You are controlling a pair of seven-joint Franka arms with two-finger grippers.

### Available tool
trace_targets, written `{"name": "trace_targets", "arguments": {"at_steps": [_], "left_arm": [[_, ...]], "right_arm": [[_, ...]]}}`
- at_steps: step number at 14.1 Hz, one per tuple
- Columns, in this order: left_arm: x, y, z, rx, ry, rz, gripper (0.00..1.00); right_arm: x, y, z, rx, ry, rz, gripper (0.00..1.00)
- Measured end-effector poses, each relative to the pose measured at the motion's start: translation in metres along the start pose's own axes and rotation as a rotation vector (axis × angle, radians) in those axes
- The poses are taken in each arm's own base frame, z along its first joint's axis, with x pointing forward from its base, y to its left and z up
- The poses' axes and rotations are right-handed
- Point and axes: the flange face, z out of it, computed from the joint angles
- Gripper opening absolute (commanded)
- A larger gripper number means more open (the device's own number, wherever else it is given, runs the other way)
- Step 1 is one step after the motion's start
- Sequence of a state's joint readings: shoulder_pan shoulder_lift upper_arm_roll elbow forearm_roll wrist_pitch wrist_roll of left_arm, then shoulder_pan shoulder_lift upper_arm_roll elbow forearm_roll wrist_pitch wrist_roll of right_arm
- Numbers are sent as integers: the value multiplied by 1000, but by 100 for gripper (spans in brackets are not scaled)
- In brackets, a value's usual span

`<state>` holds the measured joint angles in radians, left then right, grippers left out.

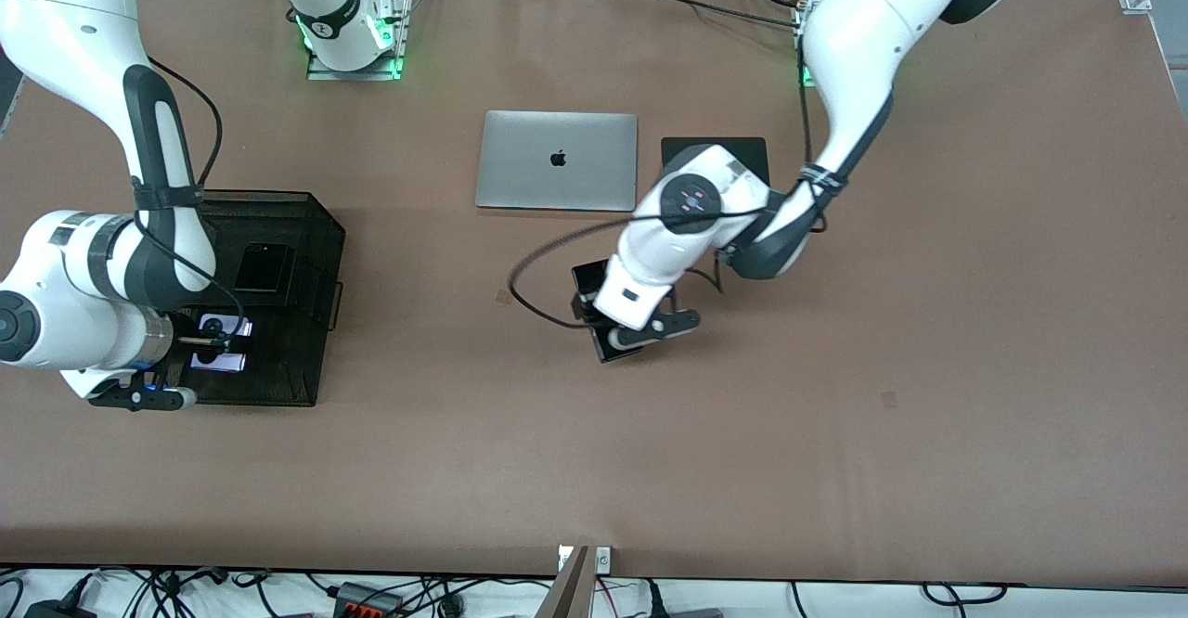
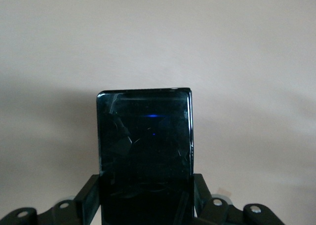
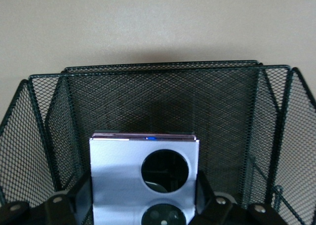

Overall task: Place phones with both arms
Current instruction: 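Open the right gripper over the basket while the left gripper carries the phone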

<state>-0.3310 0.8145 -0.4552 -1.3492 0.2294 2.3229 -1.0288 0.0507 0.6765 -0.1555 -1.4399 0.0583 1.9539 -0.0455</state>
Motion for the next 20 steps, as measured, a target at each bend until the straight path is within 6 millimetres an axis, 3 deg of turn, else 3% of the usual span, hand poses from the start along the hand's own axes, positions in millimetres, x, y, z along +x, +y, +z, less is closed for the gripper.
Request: {"name": "trace_targets", "arguments": {"at_steps": [3, 6, 7, 8, 13, 16, 18, 20], "left_arm": [[-42, 27, 23, 8, 39, 119, 48], [-54, 36, 45, -19, 93, 193, 48], [-55, 36, 54, -21, 106, 215, 48], [-57, 37, 62, -28, 111, 229, 48], [-80, 44, 104, 20, 135, 293, 55], [-87, 41, 123, 46, 138, 309, 55], [-90, 41, 128, 59, 147, 320, 95], [-90, 42, 128, 60, 159, 327, 100]], "right_arm": [[1, -1, 13, -2, -16, -1, 33], [1, -1, 24, -3, -27, -1, 38], [2, -1, 25, -4, -25, -1, 58], [3, -1, 26, -4, -21, -1, 100], [4, -2, 24, -4, -11, -2, 100], [4, -1, 1, -1, 25, -2, 100], [2, -1, -25, 3, 60, -2, 100], [-4, -4, -53, 9, 86, -8, 100]]}}
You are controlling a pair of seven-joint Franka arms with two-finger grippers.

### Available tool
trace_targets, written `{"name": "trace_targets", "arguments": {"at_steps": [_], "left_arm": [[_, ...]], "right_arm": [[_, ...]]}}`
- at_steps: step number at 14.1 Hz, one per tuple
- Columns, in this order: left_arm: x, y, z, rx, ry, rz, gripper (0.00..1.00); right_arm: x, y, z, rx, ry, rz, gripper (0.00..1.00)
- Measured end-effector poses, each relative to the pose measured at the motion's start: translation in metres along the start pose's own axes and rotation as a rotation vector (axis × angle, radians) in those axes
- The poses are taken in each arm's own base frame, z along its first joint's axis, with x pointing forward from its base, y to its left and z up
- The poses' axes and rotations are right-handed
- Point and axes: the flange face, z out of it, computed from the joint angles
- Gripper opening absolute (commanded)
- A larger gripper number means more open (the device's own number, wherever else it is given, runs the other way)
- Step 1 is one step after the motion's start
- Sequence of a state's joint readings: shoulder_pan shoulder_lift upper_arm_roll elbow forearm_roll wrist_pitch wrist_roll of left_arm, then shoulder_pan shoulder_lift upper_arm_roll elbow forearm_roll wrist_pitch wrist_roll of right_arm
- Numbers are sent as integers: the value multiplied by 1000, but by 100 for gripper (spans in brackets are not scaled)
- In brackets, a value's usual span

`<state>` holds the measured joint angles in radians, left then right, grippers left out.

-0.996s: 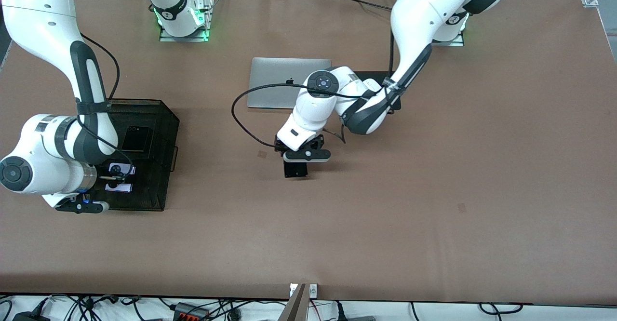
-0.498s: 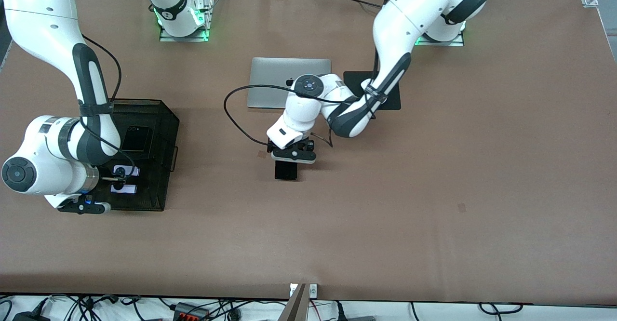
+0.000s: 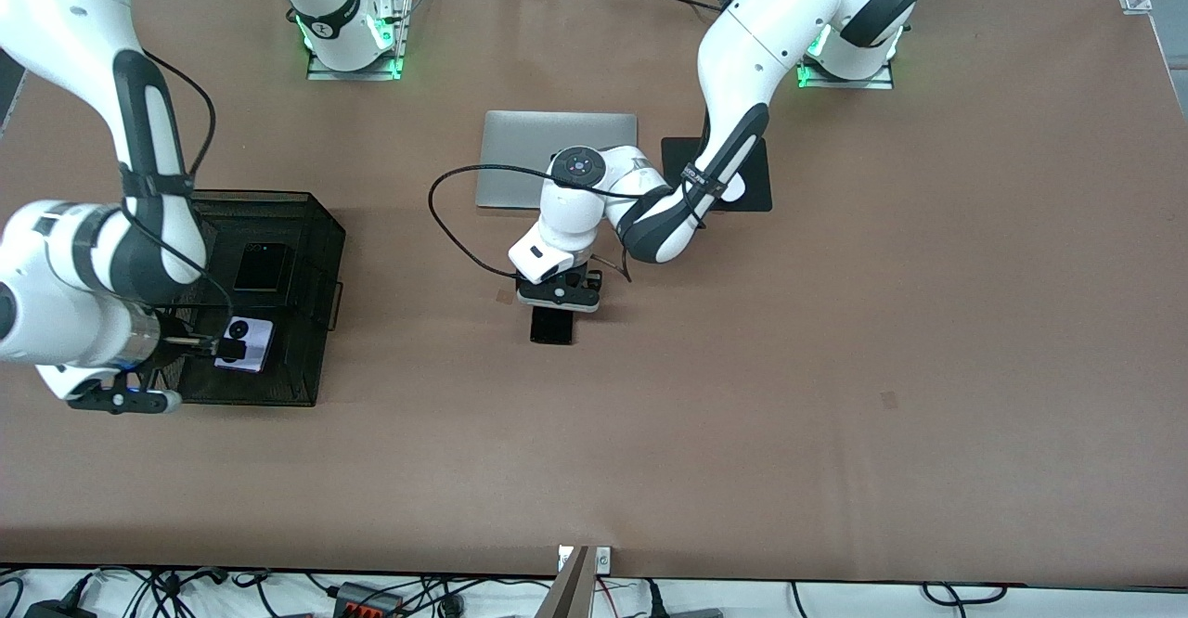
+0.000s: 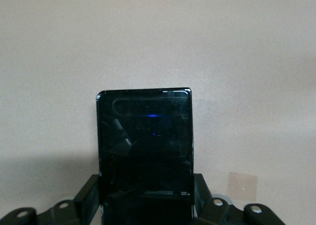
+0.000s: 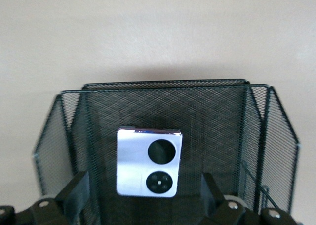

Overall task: Place phones with both arms
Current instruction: 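Open the right gripper over the basket while the left gripper carries the phone, then grasp the tall phone with the right gripper while the left gripper releases it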

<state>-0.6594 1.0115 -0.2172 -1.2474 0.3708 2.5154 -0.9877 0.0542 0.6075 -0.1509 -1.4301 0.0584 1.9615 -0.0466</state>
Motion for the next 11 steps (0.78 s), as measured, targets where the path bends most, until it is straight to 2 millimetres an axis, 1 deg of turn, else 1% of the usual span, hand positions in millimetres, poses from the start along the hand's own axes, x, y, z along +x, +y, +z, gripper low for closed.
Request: {"name": "trace_targets", "arguments": {"at_steps": [3, 5, 6, 8, 10, 11], "left_arm": [[8, -1, -4, -5, 18, -4, 100], [12, -2, -6, -7, 26, 0, 100], [16, -3, -8, -8, 33, 2, 100], [35, -13, -17, -10, 54, 15, 100], [66, -36, -33, 16, 62, 61, 100], [82, -49, -45, 28, 56, 83, 100]], "right_arm": [[-4, -9, -35, 10, 45, -21, 100], [-6, -21, -46, 12, 61, -46, 100], [-6, -26, -47, 12, 62, -55, 100], [-6, -35, -47, 12, 61, -68, 100], [-7, -41, -50, 14, 64, -79, 100], [-8, -44, -54, 16, 70, -83, 100]]}}
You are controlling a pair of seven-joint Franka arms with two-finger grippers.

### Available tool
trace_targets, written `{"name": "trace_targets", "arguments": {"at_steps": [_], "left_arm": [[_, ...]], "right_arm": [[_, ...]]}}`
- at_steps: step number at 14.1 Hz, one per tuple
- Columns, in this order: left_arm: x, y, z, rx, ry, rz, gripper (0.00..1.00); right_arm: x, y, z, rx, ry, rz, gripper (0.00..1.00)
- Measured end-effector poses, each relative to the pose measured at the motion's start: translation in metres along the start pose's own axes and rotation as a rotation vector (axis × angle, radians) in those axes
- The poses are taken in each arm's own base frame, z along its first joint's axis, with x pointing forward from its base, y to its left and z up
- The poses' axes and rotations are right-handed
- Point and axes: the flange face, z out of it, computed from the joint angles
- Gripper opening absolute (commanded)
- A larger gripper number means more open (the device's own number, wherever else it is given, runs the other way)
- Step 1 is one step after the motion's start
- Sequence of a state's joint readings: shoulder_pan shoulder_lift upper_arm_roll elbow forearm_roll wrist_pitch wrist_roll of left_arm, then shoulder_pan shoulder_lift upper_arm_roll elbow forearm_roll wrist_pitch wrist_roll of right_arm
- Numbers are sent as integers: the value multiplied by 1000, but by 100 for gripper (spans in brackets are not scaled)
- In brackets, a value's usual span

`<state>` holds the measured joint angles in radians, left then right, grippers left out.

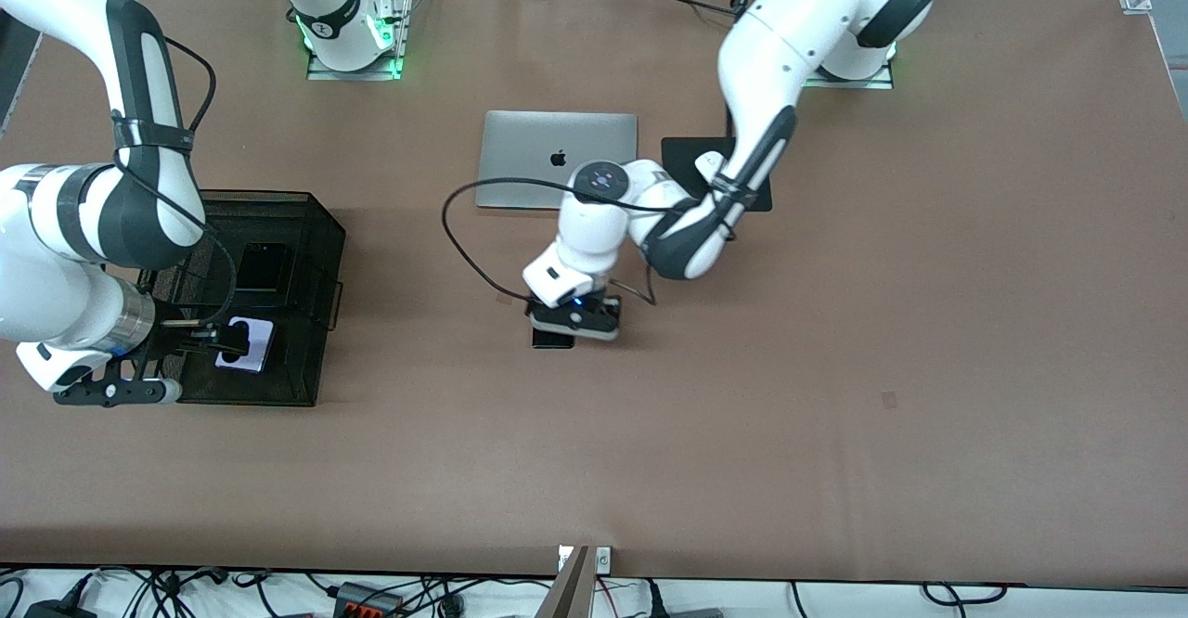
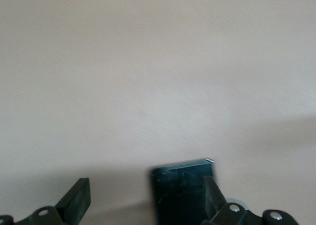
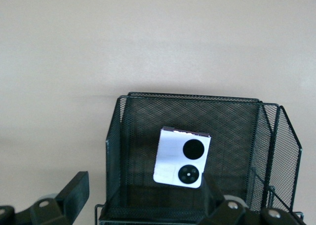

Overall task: Place phones with both arms
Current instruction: 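Grasp the tall phone with the right gripper while the left gripper releases it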

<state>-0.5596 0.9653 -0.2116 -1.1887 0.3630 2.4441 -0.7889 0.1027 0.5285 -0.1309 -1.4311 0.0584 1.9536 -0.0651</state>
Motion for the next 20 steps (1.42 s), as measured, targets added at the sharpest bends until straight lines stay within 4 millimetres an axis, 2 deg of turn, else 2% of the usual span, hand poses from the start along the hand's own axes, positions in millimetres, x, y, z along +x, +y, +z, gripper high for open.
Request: {"name": "trace_targets", "arguments": {"at_steps": [3, 7, 9, 12, 14, 15, 18, 20], "left_arm": [[50, -44, -56, -17, -60, 38, 100], [90, -90, -134, 3, -112, 38, 100], [102, -114, -162, 2, -132, 41, 100], [123, -171, -189, -30, -173, 33, 100], [127, -203, -209, -10, -222, 20, 100], [127, -211, -219, 3, -240, 16, 100], [124, -222, -243, 29, -270, 8, 100], [125, -239, -253, 44, -292, -2, 100]], "right_arm": [[-5, -4, -23, 5, 8, -5, 100], [-11, -22, -38, 12, 2, -33, 100], [-12, -33, -36, 14, -10, -49, 100], [-16, -66, -34, 25, -30, -97, 100], [-19, -100, -32, 38, -35, -150, 100], [-22, -122, -31, 43, -35, -178, 100], [-29, -210, -14, 49, 5, -248, 100], [-36, -272, 16, 56, 50, -261, 100]]}}
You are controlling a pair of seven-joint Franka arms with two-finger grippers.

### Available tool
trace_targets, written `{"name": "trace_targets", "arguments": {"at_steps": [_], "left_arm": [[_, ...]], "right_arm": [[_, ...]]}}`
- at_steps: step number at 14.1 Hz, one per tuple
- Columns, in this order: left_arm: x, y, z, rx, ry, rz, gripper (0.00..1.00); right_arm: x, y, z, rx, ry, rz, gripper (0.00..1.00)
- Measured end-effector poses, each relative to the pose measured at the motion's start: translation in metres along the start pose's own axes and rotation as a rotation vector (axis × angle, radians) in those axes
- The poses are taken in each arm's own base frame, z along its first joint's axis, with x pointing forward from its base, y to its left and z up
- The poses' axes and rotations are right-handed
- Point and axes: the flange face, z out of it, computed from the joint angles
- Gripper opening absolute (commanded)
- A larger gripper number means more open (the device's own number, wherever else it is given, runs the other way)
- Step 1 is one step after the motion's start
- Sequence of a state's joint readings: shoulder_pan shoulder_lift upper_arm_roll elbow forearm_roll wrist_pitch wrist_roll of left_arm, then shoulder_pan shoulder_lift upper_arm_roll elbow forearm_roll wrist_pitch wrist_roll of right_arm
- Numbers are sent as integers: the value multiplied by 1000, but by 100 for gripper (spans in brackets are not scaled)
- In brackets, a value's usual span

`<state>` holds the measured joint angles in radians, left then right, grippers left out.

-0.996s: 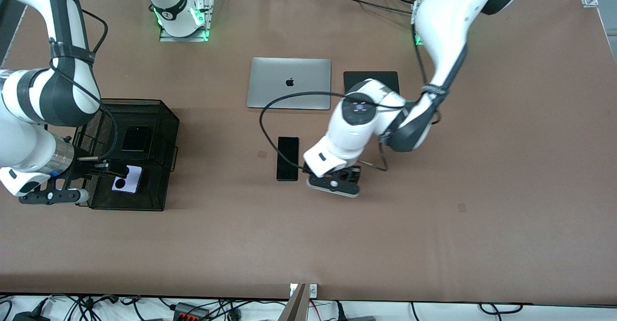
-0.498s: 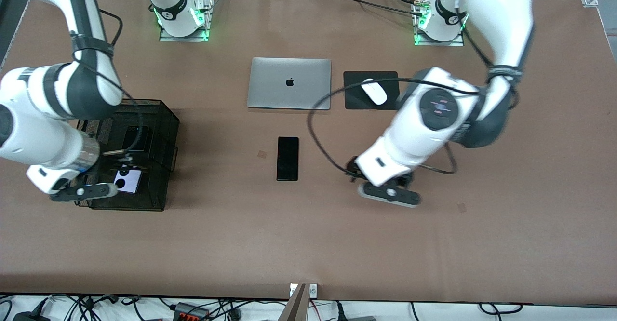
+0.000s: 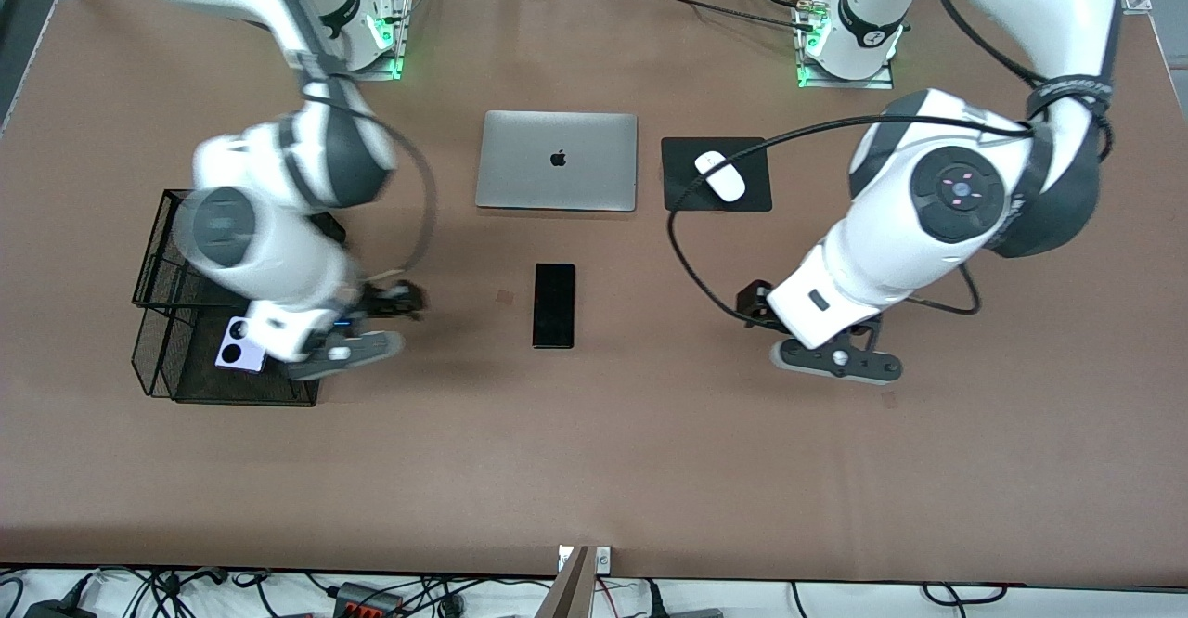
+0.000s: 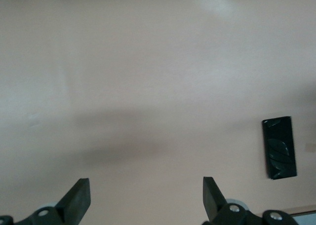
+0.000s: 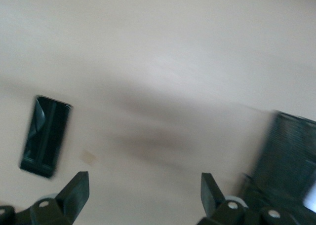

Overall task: Place phones with both arms
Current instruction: 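Grasp the tall phone with the right gripper while the left gripper releases it, then lift the tall phone with the right gripper while the left gripper withdraws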

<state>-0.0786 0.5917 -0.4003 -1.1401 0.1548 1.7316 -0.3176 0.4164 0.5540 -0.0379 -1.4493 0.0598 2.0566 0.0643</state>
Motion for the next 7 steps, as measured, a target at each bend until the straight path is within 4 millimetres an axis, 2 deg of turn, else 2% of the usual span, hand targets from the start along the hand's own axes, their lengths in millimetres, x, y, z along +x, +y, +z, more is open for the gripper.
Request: {"name": "trace_targets", "arguments": {"at_steps": [2, 4, 7], "left_arm": [[-1, -16, -5, 10, -18, -11, 100], [-3, -28, -11, 14, -34, -27, 100], [-12, -57, -30, -3, -47, -71, 100]], "right_arm": [[3, -54, 43, 7, 45, 25, 100], [-1, -96, 78, 14, 61, 61, 100], [-10, -150, 109, 19, 54, 144, 100]]}}
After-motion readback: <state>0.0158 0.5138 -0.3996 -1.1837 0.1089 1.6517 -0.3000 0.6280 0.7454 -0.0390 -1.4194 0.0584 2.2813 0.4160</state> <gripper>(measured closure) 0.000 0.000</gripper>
